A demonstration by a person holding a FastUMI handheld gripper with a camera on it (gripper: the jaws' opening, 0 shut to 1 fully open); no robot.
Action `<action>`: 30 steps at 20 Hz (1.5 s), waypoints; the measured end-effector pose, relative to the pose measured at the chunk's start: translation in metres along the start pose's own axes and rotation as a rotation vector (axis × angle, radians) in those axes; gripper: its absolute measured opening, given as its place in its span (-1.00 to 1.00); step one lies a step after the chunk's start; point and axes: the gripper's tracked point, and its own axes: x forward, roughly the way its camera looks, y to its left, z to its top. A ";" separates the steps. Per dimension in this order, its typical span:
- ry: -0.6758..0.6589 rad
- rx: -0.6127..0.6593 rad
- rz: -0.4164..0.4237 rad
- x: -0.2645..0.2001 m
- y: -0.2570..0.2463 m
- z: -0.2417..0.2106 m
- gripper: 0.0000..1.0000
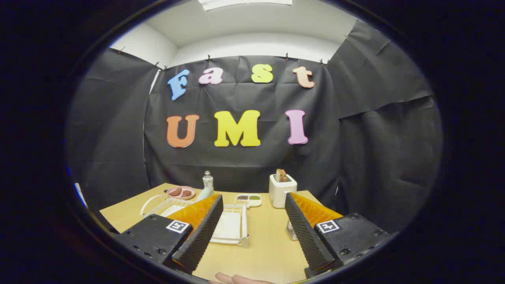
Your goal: Take the plate from the dish rack, then take the spoon from the basket and place it into the plate.
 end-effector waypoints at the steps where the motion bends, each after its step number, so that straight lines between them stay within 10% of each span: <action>1: 0.012 0.001 0.006 0.001 0.004 -0.001 1.00; 18: 0.122 0.051 0.027 0.041 0.019 -0.005 1.00; 30: 0.361 0.067 0.139 0.173 0.068 0.023 0.99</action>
